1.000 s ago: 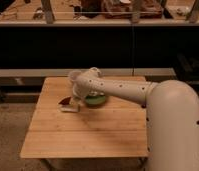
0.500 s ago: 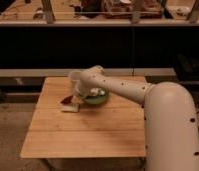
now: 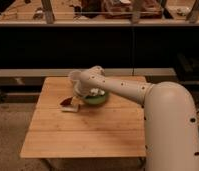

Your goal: Place the pepper on the white sponge

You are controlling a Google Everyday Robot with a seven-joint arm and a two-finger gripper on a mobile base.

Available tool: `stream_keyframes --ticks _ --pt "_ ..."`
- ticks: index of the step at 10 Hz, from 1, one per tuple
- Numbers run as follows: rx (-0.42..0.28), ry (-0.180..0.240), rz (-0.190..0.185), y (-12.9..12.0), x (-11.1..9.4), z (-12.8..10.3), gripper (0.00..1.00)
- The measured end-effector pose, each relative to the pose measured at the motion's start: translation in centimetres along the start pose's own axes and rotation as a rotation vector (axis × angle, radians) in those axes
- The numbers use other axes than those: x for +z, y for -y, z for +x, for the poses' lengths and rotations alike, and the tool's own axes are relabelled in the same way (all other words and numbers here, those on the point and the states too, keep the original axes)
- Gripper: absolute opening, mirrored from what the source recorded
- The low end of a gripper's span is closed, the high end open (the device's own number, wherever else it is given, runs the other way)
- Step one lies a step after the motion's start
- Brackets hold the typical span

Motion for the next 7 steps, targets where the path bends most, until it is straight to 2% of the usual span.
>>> stream_keyframes --ticks 1,2,7 --pt "-0.007 0.002 0.0 0.0 0.01 0.0 0.51" --pt "-0.005 0.002 -0.008 0.1 -0.07 0.45 0.57" --pt "-0.003 0.001 -0.005 -0.1 -0.2 0.44 0.57"
